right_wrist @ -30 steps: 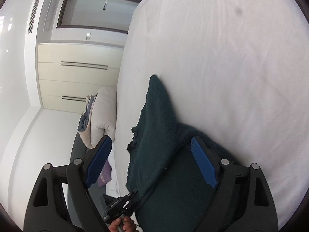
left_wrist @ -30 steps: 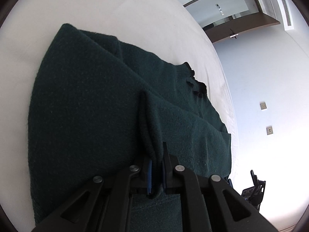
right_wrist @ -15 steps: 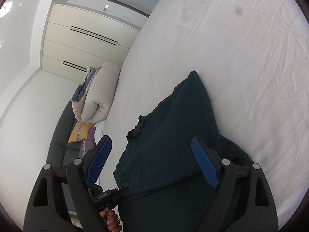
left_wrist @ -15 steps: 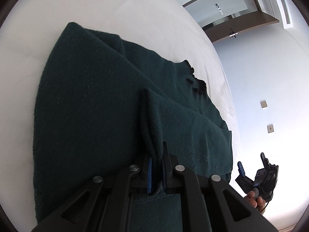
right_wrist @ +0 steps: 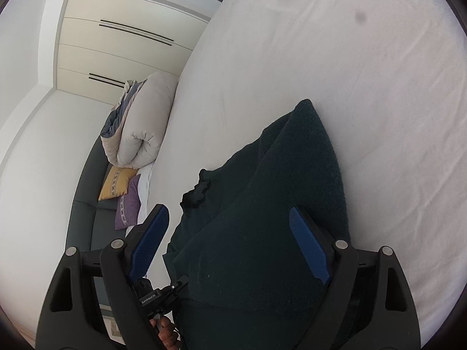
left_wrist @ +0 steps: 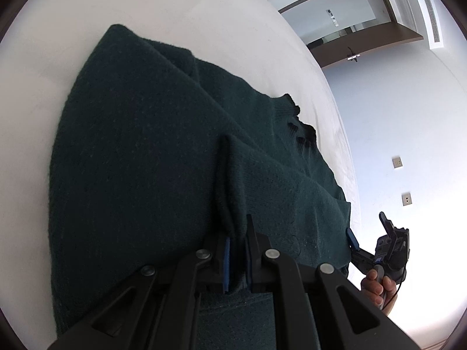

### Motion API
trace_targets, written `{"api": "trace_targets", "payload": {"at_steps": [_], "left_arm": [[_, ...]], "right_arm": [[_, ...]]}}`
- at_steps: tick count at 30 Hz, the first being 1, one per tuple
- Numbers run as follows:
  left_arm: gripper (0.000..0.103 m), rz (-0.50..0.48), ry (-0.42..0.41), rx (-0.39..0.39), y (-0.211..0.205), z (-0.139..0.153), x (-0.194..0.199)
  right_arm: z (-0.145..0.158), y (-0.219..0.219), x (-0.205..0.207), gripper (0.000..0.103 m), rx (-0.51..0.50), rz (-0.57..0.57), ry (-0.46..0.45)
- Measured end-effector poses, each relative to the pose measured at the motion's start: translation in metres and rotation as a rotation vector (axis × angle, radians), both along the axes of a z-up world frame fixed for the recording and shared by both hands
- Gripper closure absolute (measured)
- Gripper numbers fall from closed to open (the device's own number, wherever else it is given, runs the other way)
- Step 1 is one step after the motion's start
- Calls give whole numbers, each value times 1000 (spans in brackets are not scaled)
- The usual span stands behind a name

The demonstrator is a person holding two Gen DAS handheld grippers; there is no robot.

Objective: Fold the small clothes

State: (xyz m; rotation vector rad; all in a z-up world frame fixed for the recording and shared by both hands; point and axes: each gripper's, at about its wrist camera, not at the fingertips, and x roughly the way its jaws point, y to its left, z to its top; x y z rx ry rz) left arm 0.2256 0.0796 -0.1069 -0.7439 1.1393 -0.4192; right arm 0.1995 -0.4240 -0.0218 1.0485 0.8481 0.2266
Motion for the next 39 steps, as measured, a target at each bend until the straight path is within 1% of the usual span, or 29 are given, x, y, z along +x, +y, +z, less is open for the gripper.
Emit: {"api": "trace_targets", "payload": {"at_steps": [2,4,7,11,14,18,19,21,23,24,26,28,30,33,36,39], "left_arm": [[91,-3,-1,-18,2,-3,0],[91,-5,0,-29,2,-4,1],[91,-10,-6,-29,1,-6,2],[91,-8,-8,-44,4,-7,2],[91,-7,-9,-61,8,-7,1],[90,-7,-26,-82,14,-3,-8],[89,-3,-33,-78,16,0,-12],[81,10,-49,-74,24,6,-24],[52,10,-84,-77,32,17,-39],[46,13,-107,-57,36,24,-49],[32,34,-140,5,45,37,-72],[27,52,-159,25,55,45,-96],[27,59,-152,26,64,48,-123],[27,42,-126,44,74,47,-166],[27,39,-70,43,84,36,-212],[28,35,-51,20,90,28,-254]], "right_arm": [[-13,-6,13,18,16,-8,31],[-18,-14,22,18,42,-35,15],[-19,-26,39,18,40,-64,-1],[-25,-33,62,18,48,-53,16],[-23,-28,57,18,14,-23,-1],[-23,-11,19,18,-16,42,-50],[-21,-5,6,18,-35,64,-65],[-17,6,-21,18,-94,117,-76],[-10,13,-51,18,-143,133,-77],[-4,13,-66,18,-149,134,-84],[4,10,-97,18,-117,137,-96],[12,7,-129,18,-123,126,-103],[19,8,-159,18,-168,145,-103],[22,9,-199,18,-226,201,-66],[20,7,-240,18,-251,250,-41],[12,-4,-278,18,-225,270,-14]]}}
